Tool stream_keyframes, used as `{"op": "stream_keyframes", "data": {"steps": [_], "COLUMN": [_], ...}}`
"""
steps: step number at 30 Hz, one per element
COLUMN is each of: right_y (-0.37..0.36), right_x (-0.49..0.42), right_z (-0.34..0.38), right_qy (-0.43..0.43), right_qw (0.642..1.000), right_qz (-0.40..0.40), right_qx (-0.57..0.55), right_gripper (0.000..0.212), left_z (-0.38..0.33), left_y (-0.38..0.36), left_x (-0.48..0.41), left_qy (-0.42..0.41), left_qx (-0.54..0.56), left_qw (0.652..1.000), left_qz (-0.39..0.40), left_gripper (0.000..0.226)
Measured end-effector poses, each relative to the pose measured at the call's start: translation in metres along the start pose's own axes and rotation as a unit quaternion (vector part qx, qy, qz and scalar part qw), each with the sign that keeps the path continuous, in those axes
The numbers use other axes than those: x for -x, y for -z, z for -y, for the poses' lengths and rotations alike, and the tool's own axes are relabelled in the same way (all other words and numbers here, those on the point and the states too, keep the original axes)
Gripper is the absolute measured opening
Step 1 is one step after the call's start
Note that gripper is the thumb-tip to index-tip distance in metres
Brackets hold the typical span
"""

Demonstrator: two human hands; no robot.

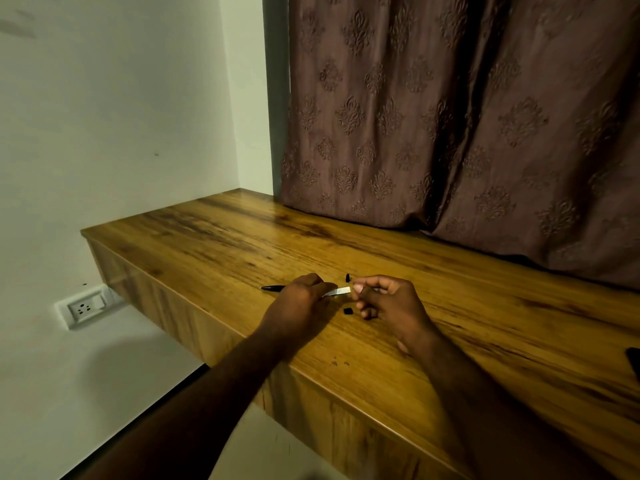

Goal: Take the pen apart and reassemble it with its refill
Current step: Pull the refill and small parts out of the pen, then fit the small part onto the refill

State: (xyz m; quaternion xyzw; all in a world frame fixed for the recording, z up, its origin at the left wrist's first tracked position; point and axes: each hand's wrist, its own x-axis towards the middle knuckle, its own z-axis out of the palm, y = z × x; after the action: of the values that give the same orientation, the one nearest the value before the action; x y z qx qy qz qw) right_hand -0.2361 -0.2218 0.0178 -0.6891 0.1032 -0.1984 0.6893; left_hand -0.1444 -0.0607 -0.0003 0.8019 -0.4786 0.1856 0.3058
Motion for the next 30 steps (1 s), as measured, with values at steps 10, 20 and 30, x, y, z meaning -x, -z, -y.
{"op": "stream_keyframes", "data": {"steps": [10, 20, 30], "right_y": [0.0, 0.007, 0.013], "right_x": [-0.008, -0.01, -0.011], "right_z": [-0.006, -0.002, 0.002], "right_qy": [-0.017, -0.081, -0.125], "right_qw": [1.0, 0.992, 0.967], "right_qz": [0.0, 0.0, -0.011], "right_qx": [0.0, -0.099, -0.22], "right_gripper": [0.009, 0.006, 0.006], "left_z": [-0.007, -0.008, -0.028], "left_y": [0.001, 0.005, 0.024], "left_x": [-0.003, -0.023, -0.049], "left_qy": [-0.055, -0.06, -0.148], "left_qx": [-0.07, -0.153, -0.256], "left_qw": [0.996, 0.985, 0.949], "left_qz": [-0.009, 0.052, 0.11], "left_gripper": [0.018, 0.031, 0.03]}}
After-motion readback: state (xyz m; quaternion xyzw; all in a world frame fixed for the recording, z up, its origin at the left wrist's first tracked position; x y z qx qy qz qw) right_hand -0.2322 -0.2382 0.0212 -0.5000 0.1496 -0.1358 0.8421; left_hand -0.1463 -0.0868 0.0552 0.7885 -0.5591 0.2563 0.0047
